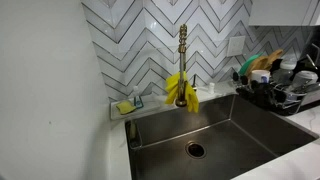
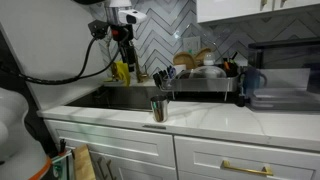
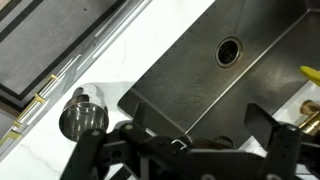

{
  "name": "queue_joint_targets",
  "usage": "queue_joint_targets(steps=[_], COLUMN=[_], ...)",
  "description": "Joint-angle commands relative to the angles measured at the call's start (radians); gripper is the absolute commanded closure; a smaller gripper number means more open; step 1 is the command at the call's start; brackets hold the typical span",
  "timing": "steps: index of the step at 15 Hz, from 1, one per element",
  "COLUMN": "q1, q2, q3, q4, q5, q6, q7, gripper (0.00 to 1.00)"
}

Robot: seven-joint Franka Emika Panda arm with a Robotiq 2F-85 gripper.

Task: Put the silver cup on the dishrack

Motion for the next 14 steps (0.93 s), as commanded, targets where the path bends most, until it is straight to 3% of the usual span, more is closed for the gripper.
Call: queue_joint_targets(steps=[1, 4, 6, 14], q1=[-0.017, -0.017, 0.003, 0.093], q2=[0.002, 0.002, 0.024, 0.179], q3=[0.013, 0.013, 0.031, 0.127], q4=[0.003, 0.003, 0.042, 0.213], q5=[0.008, 0.008, -0.062, -0.111], q6=[-0.006, -0.006, -0.064, -0.24], q7=[-0.008, -0.008, -0.081, -0.232], gripper=[0.0, 0.0, 0.0, 0.0])
